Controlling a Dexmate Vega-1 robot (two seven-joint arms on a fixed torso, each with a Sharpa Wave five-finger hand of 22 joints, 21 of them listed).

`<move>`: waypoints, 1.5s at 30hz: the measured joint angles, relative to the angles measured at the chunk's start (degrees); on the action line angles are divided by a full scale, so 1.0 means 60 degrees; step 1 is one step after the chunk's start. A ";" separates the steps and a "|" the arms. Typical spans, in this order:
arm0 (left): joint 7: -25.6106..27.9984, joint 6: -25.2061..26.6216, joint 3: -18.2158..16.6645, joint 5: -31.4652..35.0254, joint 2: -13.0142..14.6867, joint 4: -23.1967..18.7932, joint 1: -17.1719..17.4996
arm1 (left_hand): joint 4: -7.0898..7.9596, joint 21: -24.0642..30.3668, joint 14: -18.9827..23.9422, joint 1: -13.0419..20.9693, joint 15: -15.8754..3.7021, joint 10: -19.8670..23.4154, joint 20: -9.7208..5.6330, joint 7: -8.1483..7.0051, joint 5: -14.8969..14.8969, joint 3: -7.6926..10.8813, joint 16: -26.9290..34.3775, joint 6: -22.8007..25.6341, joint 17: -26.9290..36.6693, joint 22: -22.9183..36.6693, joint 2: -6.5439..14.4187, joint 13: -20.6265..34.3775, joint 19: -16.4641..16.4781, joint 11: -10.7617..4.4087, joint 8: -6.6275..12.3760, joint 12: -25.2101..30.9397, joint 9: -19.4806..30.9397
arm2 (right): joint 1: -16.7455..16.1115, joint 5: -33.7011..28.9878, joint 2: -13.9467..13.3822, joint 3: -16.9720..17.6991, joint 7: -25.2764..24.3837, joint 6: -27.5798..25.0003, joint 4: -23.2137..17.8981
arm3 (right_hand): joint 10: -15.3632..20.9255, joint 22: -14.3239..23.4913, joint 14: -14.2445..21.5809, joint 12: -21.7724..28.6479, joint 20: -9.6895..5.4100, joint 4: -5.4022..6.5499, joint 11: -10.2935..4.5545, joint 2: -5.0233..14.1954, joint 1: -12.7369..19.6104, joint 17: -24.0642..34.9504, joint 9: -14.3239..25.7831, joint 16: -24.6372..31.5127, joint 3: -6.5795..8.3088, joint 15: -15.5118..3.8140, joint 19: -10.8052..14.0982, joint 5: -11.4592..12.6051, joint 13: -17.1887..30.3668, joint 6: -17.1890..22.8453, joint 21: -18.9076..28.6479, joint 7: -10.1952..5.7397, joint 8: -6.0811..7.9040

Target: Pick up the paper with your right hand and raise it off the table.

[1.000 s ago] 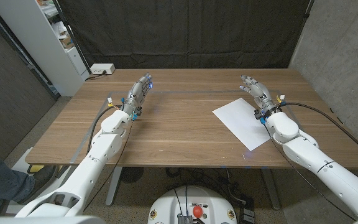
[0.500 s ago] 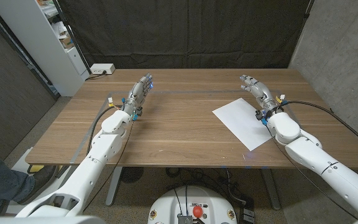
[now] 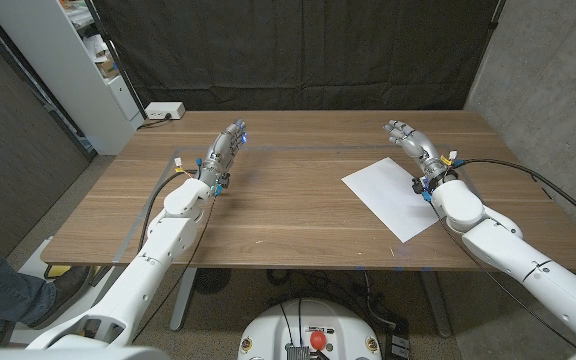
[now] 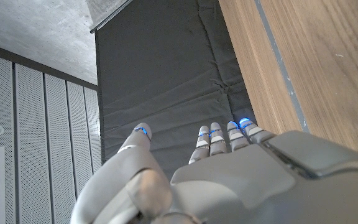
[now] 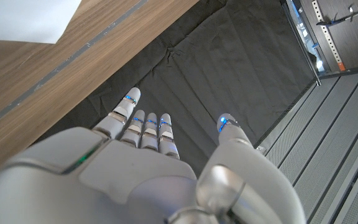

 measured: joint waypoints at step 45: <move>-0.0148 -0.0045 0.0202 0.0030 0.0152 -0.0138 0.0000 | -0.0078 0.0000 0.0000 0.0052 0.0000 0.0051 0.0000 0.0000 0.0000 0.0080 0.0000 -0.0001 0.0000 0.0000 0.0124 0.0002 0.0001 -0.0051 0.0000 0.0000 0.0000 | -0.0320 -0.2967 -0.0580 -0.0112 -0.0969 -0.1749 -0.1130 | 0.0086 0.0000 0.0053 0.0001 0.0003 -0.0078 -0.0086 0.0038 0.0038 -0.0088 -0.0049 0.0000 0.0000 -0.0052 0.0070 0.0000 0.0000 0.0050 -0.0205 -0.0049 0.0000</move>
